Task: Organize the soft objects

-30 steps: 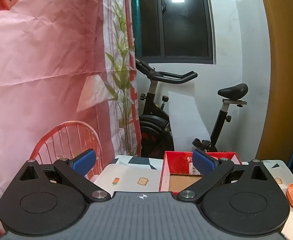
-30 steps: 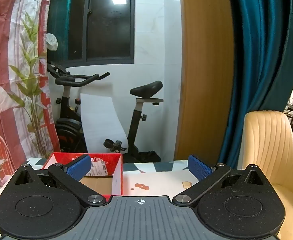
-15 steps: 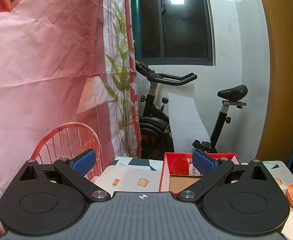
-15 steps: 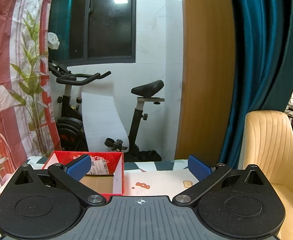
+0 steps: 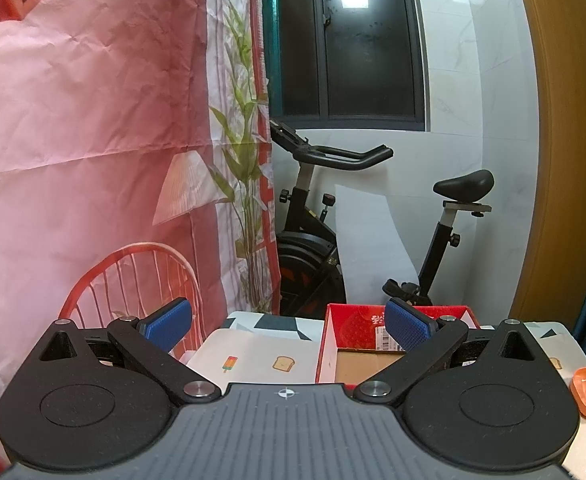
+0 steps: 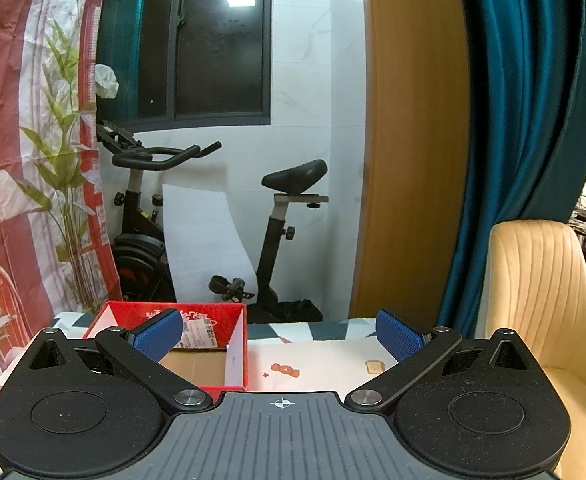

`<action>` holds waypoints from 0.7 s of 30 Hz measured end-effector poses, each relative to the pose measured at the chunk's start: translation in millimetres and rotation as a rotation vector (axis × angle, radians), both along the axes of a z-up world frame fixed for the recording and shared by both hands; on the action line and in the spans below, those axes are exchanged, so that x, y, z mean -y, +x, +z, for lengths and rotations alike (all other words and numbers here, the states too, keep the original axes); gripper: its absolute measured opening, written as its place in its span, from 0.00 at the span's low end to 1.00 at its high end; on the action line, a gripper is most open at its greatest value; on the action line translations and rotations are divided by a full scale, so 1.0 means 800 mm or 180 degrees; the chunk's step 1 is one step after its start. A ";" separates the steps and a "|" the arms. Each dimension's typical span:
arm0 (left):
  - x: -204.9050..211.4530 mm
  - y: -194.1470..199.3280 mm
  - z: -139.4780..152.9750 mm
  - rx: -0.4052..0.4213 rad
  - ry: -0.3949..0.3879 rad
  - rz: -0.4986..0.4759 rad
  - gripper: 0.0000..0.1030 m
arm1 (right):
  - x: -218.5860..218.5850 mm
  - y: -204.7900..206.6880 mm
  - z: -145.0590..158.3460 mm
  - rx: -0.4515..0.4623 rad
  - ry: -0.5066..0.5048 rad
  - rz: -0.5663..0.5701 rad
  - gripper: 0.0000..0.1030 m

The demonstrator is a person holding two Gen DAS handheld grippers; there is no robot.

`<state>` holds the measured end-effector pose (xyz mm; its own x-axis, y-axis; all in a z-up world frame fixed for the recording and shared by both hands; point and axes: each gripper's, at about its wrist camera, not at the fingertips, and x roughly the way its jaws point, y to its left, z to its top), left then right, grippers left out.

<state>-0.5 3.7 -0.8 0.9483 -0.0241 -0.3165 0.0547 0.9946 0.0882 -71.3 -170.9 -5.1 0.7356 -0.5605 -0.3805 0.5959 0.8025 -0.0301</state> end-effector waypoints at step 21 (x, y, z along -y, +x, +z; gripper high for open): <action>0.001 0.002 -0.003 -0.0032 -0.0014 -0.0019 1.00 | -0.001 0.000 0.000 0.0000 0.0001 -0.0002 1.00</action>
<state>1.3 3.2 -3.3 0.9449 -0.0311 -0.3260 0.0615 0.9946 0.0833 -71.1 -170.3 -4.8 0.7352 -0.5609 -0.3807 0.5965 0.8021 -0.0297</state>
